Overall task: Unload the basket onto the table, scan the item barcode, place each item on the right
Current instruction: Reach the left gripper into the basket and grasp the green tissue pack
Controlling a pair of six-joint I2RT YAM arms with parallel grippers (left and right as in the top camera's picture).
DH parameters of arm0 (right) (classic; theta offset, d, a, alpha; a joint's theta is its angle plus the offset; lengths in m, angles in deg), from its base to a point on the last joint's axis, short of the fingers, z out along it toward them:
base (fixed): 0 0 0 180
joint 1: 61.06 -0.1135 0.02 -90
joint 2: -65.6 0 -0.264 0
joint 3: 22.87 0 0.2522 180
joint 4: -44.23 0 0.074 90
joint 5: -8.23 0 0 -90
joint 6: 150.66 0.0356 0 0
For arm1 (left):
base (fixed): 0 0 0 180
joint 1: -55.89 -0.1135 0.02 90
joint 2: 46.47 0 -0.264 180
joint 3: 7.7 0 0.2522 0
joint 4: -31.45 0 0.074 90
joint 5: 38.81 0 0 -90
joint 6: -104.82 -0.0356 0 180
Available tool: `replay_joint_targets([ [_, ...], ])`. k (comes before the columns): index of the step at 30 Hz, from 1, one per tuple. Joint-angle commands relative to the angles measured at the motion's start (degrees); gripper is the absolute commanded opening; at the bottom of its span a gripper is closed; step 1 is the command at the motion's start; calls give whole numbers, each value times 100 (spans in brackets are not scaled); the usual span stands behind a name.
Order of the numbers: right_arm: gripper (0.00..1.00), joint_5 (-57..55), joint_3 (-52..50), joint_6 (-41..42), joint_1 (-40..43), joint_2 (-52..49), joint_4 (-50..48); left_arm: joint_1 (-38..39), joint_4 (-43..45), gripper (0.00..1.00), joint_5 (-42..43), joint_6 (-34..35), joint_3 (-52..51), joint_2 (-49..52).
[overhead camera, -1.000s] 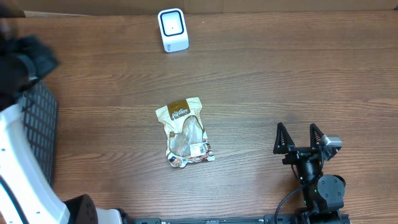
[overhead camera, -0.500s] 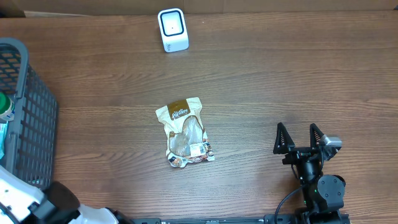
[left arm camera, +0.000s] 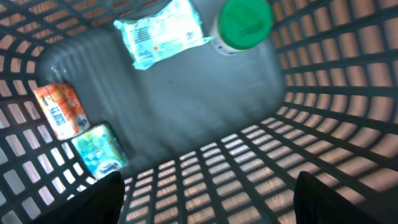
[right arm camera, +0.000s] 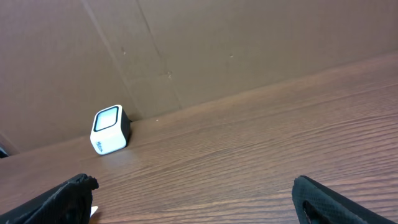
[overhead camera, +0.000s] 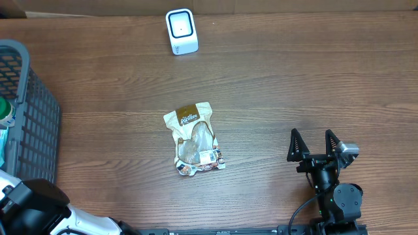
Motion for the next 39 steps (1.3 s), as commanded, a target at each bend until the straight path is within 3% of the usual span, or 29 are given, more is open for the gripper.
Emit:
replay_joint_targets([
  [1, 100, -15, -61, 4, 9, 50, -26, -31, 118, 72, -319, -96, -498, 52],
  [6, 100, -15, -61, 4, 9, 52, -26, -94, 463, 71, -396, 260, -1449, 52],
  [12, 100, -15, -61, 4, 9, 52, -26, -256, 1038, 52, -605, 376, -2634, 52],
  [18, 100, -15, -61, 4, 9, 50, -26, -293, 1550, 48, -898, 417, -3462, 52],
  [21, 100, -15, -61, 4, 9, 50, -26, -323, 1755, 38, -896, 417, -3740, 52],
  [39, 100, -15, -61, 4, 9, 52, -26, -372, 2500, 46, -1241, 461, -4771, 52],
])
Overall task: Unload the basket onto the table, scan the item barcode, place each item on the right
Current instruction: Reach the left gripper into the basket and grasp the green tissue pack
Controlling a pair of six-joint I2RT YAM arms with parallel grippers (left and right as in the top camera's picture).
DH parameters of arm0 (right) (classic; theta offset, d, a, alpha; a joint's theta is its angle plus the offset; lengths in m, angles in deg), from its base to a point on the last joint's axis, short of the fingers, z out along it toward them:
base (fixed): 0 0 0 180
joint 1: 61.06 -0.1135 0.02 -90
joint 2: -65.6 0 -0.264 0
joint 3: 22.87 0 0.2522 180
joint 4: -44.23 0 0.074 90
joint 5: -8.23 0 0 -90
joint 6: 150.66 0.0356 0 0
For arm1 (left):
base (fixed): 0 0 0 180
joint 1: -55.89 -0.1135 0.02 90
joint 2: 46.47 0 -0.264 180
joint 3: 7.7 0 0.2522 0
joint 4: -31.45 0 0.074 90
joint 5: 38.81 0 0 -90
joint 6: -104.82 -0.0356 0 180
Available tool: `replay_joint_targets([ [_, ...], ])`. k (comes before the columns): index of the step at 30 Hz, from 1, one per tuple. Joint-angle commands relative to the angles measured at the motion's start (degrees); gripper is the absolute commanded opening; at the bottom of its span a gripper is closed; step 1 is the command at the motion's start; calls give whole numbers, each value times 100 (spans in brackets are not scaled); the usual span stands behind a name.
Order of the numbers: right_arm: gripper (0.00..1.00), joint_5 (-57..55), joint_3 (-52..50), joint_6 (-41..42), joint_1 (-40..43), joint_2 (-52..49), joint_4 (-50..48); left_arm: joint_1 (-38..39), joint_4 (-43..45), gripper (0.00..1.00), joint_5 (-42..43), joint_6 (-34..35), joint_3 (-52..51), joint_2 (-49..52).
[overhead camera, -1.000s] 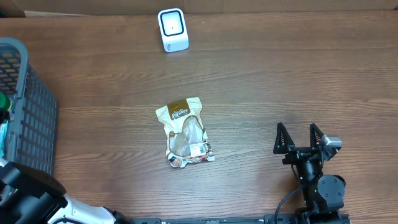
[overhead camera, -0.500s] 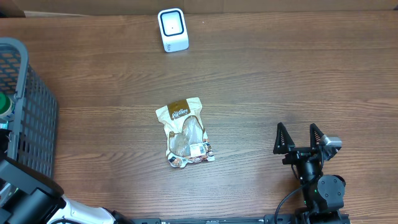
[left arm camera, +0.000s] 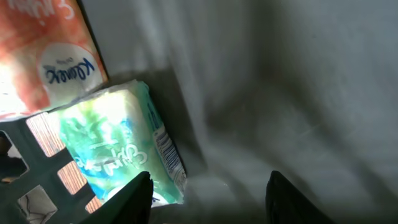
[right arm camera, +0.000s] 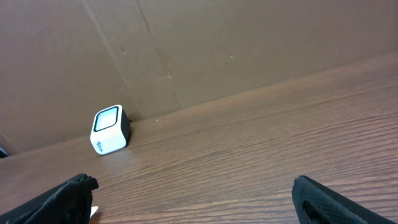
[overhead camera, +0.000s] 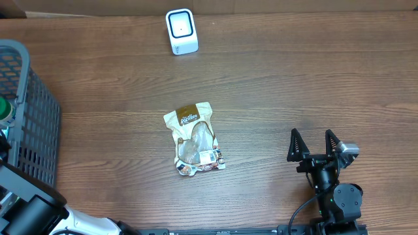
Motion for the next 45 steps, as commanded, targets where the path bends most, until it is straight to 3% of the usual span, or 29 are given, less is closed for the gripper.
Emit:
replay_joint_targets([
  [1, 100, -15, -61, 7, 9, 52, -26, -33, 59, 46, -118, 118, -103, 44],
  [14, 100, -15, -61, 7, 9, 52, -26, -33, 275, 40, -367, 72, -234, 44],
  [26, 100, -15, -61, 7, 9, 50, -26, -35, -577, 37, -367, 101, 562, 44],
  [36, 100, -15, -61, 7, 9, 52, -26, -66, -874, 37, -507, 275, 531, 44],
  [45, 100, -15, -61, 7, 9, 52, -26, -72, -411, 40, -922, 439, -125, 44],
])
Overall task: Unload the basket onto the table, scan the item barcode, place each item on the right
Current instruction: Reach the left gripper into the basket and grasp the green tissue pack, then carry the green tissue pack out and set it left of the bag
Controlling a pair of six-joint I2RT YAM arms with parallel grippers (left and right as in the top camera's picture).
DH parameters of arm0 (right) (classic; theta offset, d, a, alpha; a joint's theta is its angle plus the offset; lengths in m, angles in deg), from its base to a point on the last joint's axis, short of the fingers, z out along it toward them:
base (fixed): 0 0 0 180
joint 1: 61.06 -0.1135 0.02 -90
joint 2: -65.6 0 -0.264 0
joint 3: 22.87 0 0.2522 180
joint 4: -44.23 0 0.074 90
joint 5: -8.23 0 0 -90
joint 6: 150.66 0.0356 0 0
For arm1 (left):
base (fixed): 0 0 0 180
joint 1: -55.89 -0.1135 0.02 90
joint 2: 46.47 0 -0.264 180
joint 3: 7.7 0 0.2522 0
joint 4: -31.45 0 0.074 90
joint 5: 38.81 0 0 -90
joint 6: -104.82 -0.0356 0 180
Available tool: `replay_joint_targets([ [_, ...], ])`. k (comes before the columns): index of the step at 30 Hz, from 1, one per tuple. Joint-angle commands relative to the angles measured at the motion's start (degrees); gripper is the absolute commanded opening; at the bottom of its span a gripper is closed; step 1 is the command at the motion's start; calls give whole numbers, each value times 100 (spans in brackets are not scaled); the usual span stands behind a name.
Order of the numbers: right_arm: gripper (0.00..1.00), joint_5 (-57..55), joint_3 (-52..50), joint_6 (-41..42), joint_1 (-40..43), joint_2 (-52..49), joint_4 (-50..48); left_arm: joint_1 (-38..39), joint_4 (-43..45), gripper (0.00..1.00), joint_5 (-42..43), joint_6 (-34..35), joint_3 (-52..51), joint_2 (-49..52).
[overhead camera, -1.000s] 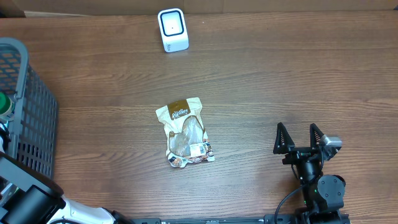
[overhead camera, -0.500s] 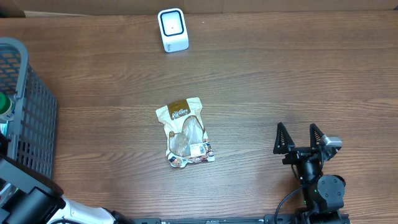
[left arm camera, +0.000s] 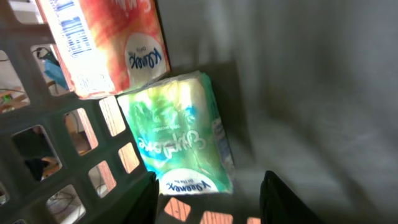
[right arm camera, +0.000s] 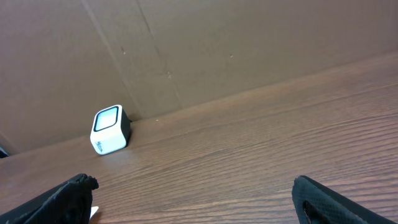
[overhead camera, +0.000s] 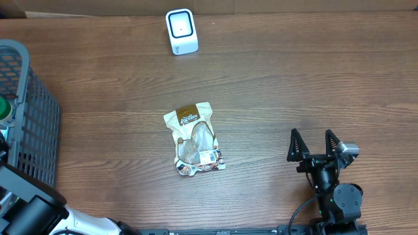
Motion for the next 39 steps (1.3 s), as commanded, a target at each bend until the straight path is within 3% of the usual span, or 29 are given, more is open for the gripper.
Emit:
replay_joint_targets([
  [1, 100, -15, -61, 2, 9, 52, -24, -68, 227, 41, -240, 179, -361, 44],
  [14, 100, -15, -61, 2, 9, 52, -24, -72, 1032, 39, -245, 175, -984, 44],
  [24, 100, -15, -61, 2, 9, 52, -22, -72, 1180, 25, -243, 173, -1099, 44],
  [27, 100, -15, -61, 2, 9, 52, -24, -72, 1198, 17, -240, 173, -1099, 44],
  [29, 100, -15, -61, 2, 9, 52, -24, -66, 1202, 5, -216, 173, -1099, 44],
  [39, 100, -15, -61, 2, 9, 52, -24, -44, 920, 4, 485, -46, -498, -26],
])
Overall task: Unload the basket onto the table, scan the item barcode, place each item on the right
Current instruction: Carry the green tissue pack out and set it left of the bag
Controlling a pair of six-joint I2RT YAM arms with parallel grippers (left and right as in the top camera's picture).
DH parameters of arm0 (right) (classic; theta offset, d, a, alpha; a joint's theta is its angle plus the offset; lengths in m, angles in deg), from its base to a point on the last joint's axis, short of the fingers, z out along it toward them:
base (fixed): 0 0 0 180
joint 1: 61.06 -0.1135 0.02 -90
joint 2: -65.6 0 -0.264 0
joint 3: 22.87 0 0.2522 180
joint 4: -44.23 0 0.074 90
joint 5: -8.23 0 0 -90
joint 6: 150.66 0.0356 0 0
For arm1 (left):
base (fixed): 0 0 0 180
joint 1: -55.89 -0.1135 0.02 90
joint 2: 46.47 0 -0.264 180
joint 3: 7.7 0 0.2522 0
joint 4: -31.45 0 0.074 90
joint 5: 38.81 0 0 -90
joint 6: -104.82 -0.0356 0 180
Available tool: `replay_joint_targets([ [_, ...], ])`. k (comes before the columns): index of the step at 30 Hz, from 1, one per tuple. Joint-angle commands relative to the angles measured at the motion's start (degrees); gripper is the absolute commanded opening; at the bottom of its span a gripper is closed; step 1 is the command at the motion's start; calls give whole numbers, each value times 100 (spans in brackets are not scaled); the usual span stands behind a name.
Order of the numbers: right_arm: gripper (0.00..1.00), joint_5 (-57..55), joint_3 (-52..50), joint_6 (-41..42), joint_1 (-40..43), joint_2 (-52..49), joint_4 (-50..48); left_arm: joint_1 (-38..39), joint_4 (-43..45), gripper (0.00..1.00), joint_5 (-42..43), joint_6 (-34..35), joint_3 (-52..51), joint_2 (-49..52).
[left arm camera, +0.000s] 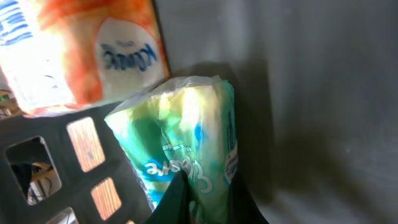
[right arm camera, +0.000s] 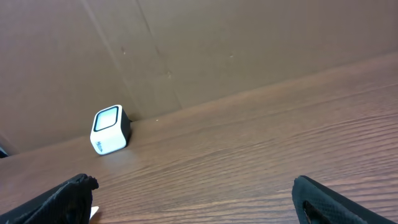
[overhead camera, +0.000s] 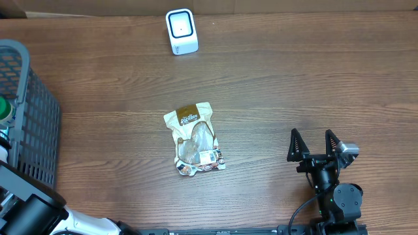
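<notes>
Inside the grey basket (left arm camera: pixel 134 180), my left gripper (left arm camera: pixel 208 200) is shut on the lower end of a green tissue pack (left arm camera: pixel 186 134), which lies against the basket wall. The overhead view hides this gripper inside the basket (overhead camera: pixel 36 124). The white barcode scanner (overhead camera: pixel 181 31) stands at the table's far edge and also shows as the scanner (right arm camera: pixel 110 129) in the right wrist view. My right gripper (overhead camera: pixel 318 145) rests open near the front right, nothing between its fingers (right arm camera: pixel 74 194).
An orange tissue pack (left arm camera: pixel 81 50) lies beside the green one in the basket. A green-lidded container (overhead camera: pixel 5 111) shows at the basket's left edge. A snack bag (overhead camera: pixel 194 139) lies at the table's middle. A cardboard wall (right arm camera: pixel 217 50) stands behind the scanner.
My left gripper was open around the end of the green tissue pack; now its fingers are shut on the pack, which fills more of the view. The right arm has not moved.
My left gripper looked down into the basket from above, with several items on the floor. Then it was low beside the green and orange tissue packs, then open at the green pack's end, and now shut on it. The right gripper stayed open and still.
</notes>
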Motion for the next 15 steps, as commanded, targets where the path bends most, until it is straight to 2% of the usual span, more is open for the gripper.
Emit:
replay_joint_targets([
  [1, 100, -15, -61, 4, 9, 52, -24, 24, -221, 4, 737, -166, 511, -46],
  [9, 100, -15, -61, 4, 9, 50, -24, 50, -890, 4, 1722, -570, 2037, -498],
  [15, 100, -15, -61, 4, 9, 52, -24, 295, -861, 4, 2629, -568, 2859, -1388],
])
